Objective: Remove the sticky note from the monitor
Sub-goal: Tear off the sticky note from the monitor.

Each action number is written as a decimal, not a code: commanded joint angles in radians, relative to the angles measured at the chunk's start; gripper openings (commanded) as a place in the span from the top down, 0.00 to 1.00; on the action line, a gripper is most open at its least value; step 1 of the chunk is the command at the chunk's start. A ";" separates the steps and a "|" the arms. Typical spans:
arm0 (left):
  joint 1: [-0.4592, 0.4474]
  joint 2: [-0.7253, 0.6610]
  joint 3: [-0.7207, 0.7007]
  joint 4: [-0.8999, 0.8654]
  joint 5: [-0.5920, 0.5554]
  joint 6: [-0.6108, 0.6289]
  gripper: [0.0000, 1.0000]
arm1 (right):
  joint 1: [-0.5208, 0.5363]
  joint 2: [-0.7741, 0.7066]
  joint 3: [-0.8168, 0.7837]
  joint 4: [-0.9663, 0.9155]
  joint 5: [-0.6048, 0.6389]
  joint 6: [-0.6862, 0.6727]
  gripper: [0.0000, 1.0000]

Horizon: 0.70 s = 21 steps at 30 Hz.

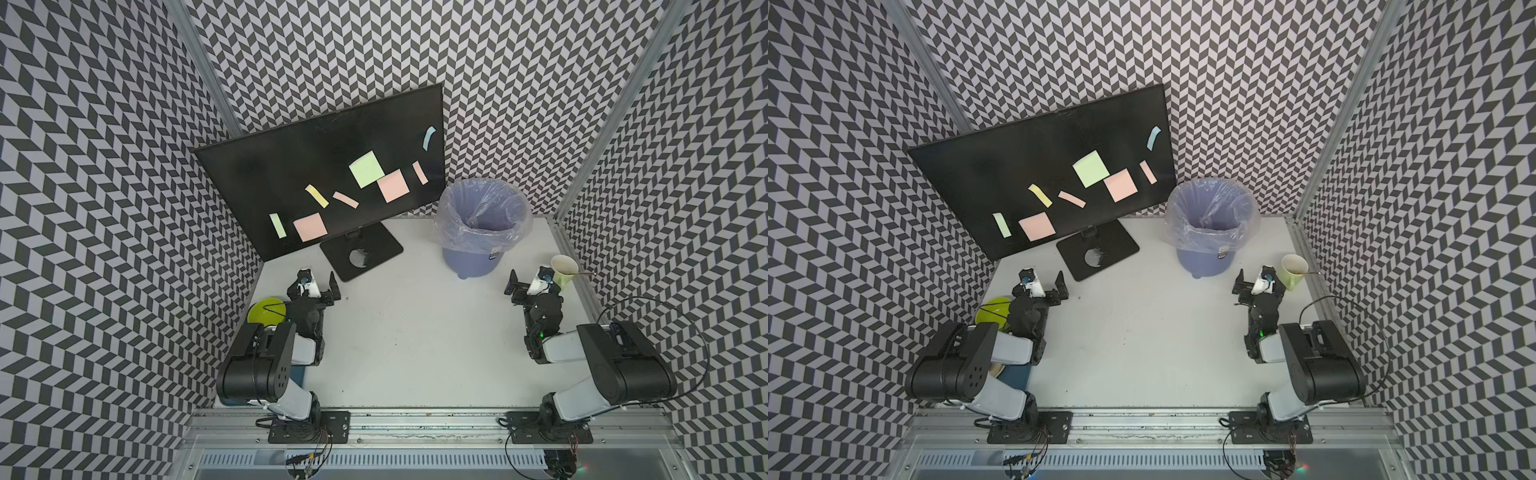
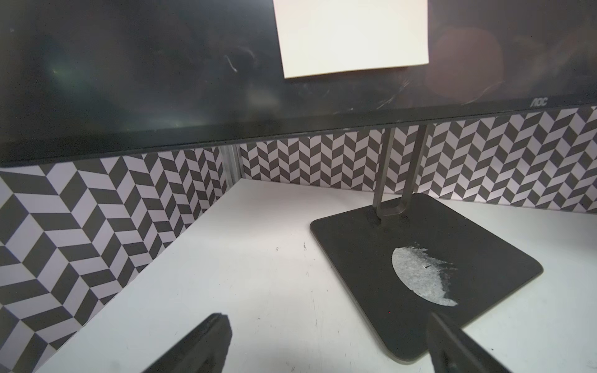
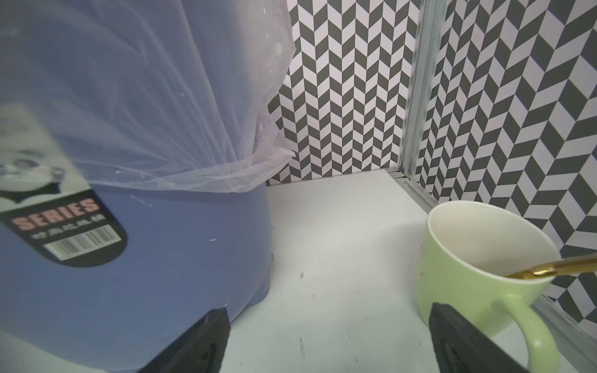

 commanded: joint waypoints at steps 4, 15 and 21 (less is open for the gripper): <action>-0.001 -0.009 0.014 -0.006 0.003 0.010 0.00 | -0.004 -0.018 -0.002 0.052 -0.011 -0.008 0.01; -0.002 -0.043 0.059 -0.111 0.039 0.026 0.00 | -0.001 -0.020 -0.003 0.054 -0.014 -0.010 0.01; -0.003 -0.073 0.036 -0.089 0.021 0.023 0.00 | -0.002 -0.059 -0.017 0.060 -0.010 -0.008 0.01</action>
